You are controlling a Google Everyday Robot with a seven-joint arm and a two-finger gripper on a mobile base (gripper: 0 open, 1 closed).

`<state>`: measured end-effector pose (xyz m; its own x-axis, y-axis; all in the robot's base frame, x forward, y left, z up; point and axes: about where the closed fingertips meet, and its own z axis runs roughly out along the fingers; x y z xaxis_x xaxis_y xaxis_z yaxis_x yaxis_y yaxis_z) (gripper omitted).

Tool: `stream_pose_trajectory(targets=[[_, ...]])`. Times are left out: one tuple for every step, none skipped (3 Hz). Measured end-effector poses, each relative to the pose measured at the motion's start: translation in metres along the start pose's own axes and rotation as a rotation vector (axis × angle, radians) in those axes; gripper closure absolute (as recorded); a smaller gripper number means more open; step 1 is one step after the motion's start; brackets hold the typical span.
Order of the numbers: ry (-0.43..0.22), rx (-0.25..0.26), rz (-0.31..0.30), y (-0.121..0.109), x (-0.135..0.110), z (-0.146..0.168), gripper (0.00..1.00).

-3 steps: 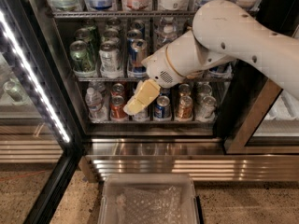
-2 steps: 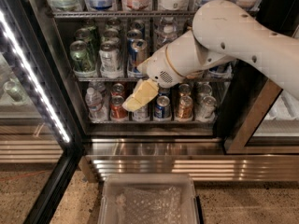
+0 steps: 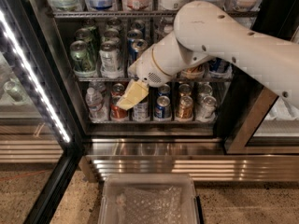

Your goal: Pick 7up can from middle shelf of fridge

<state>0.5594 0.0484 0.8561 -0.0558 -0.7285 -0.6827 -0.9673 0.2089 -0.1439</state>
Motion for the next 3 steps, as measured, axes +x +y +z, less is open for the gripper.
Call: stream_pose_trajectory(targets=[[0.061,0.047,-0.082,-0.018,-0.008,0.027,0.0],[0.101,0.111,-0.125,-0.034,-0.014,0.046,0.0],[0.106,0.151,-0.128,-0.045,-0.016,0.06,0.01]])
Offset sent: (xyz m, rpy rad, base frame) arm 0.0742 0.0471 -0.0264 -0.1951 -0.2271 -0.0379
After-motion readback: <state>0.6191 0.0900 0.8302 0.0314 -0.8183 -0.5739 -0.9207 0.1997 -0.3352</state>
